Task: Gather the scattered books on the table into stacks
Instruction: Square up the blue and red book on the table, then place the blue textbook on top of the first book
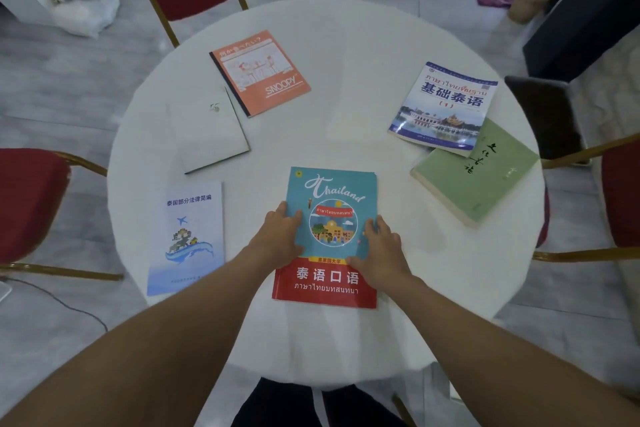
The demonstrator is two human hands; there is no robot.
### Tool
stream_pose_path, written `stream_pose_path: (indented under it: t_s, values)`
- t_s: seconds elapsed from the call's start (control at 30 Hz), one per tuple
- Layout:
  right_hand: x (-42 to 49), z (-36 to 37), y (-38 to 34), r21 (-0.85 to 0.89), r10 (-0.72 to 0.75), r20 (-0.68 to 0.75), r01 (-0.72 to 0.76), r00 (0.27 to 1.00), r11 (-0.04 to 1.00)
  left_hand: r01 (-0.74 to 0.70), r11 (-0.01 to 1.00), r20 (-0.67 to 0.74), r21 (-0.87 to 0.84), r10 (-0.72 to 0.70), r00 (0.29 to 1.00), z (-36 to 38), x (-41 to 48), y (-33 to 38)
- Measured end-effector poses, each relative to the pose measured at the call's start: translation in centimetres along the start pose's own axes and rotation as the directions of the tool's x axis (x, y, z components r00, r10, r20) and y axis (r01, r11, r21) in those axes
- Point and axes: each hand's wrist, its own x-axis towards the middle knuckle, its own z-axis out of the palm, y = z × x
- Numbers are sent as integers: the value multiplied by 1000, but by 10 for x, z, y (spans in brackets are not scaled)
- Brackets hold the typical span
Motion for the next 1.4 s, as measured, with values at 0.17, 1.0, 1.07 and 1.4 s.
stream_pose_path:
  t_s: [0.17,1.0,1.07,1.4]
  values:
    - [2,-7,-3,-8,8,17,-8,1000,1000,-28,999,38,36,27,999,-23,9,1]
    - [130,-185,84,424,347,-354,-182,869,887,-177,981,-27,-81,176,984,-124,181,175]
    - [149,-195,93,408,352,-399,-180,847,895,-161,982,-29,-99,159,987,-123,202,189]
    - [207,-207,113,510,431,-331,-225,840,830,-63,973,8,-221,66,998,-107,265,233]
